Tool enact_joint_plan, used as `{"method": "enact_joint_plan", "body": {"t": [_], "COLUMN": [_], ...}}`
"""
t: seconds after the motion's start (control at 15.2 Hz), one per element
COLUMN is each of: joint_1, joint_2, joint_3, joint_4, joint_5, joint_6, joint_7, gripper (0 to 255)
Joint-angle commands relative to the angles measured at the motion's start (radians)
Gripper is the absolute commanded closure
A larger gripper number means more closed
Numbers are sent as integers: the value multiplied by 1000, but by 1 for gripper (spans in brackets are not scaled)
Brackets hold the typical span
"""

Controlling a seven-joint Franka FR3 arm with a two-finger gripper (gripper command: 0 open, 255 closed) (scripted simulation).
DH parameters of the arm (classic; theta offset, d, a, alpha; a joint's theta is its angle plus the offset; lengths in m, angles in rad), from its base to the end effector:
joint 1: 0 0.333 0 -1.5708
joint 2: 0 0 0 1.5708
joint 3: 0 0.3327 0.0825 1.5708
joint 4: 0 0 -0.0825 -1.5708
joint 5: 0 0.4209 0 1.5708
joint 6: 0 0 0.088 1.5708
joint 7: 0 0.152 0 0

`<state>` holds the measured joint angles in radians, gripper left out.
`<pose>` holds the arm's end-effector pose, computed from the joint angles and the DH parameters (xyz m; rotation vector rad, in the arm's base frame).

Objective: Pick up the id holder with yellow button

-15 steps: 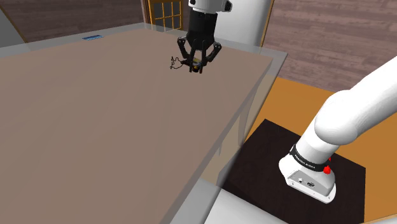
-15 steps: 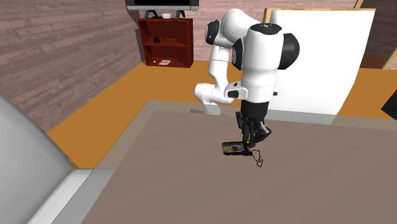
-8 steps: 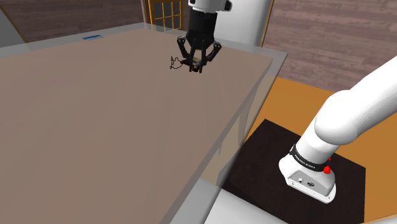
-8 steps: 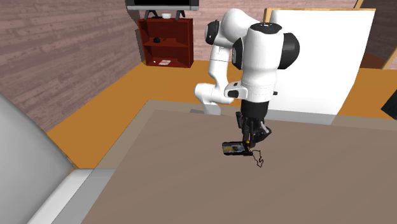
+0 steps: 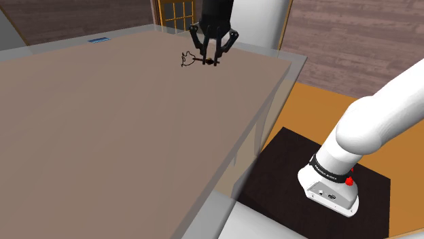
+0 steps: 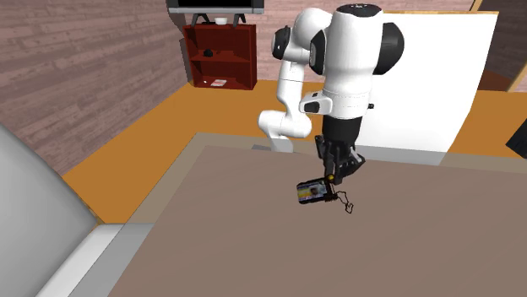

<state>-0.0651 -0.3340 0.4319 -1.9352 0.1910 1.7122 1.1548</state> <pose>0.4535 0.2285 0.5848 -2.7922 1.2180 -0.0380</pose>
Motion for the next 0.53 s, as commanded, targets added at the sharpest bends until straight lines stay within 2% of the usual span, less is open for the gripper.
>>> {"method": "enact_joint_plan", "body": {"t": [0.0, 0.33, 0.46], "joint_1": [-1, -5, -5], "joint_2": [8, 26, 27], "joint_3": [0, -1, -1], "joint_4": [36, 120, 123], "joint_5": [-4, -12, -13], "joint_6": [-28, -95, -97], "joint_7": [5, 15, 15], "gripper": [255, 255, 255]}}
